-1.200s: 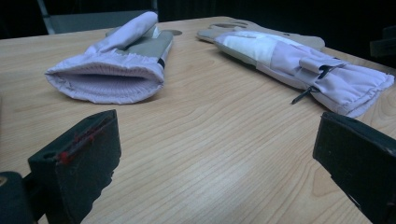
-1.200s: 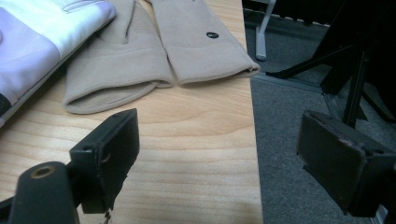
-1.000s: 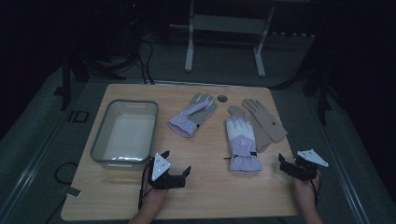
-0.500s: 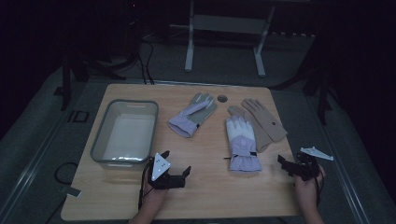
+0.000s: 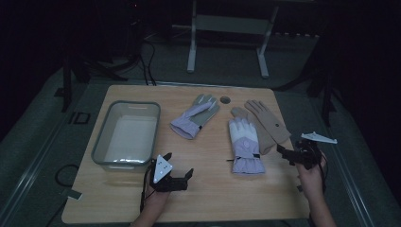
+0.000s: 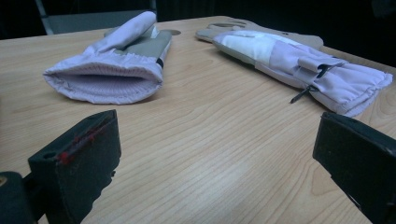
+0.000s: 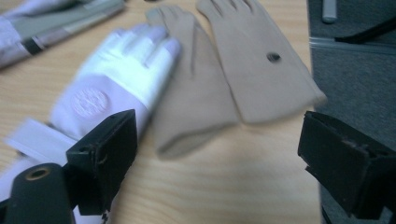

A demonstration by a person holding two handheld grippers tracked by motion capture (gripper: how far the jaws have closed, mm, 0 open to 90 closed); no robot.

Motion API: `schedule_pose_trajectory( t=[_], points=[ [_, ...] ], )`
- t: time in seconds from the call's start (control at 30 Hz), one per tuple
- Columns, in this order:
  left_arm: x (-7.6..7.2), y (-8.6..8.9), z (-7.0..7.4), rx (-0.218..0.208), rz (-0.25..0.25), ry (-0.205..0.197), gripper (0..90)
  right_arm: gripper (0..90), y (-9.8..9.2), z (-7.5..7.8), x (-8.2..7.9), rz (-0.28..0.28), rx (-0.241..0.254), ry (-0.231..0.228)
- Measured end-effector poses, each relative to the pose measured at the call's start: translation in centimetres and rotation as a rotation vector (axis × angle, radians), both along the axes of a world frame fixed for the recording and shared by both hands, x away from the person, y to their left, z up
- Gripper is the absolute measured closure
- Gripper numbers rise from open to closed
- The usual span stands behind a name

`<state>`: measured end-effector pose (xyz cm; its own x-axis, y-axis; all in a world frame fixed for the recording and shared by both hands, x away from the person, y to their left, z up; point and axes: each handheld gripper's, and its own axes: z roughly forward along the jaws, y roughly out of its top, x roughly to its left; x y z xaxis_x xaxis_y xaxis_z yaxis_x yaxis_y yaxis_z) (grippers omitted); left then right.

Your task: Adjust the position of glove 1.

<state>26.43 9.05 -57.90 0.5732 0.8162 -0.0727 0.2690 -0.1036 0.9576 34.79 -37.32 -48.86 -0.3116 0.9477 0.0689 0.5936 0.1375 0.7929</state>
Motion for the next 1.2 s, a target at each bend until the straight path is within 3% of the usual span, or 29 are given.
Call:
schedule_pose_trajectory(
  t=[0.27, 0.83, 1.2],
  points=[
    [0.1, 0.1, 0.0, -0.004, -0.001, 0.005, 1.3, 10.2, 3.1, 2.3, 1.3, 0.085, -0.009, -0.048],
    [0.1, 0.1, 0.0, -0.007, -0.004, 0.007, 1.3, 12.5, 8.9, 5.5, 4.7, 0.193, -0.057, -0.069],
    [0.1, 0.2, 0.0, -0.016, -0.003, 0.011, 1.3, 13.3, 12.9, 6.5, 6.4, 0.283, -0.063, -0.068]
  ],
)
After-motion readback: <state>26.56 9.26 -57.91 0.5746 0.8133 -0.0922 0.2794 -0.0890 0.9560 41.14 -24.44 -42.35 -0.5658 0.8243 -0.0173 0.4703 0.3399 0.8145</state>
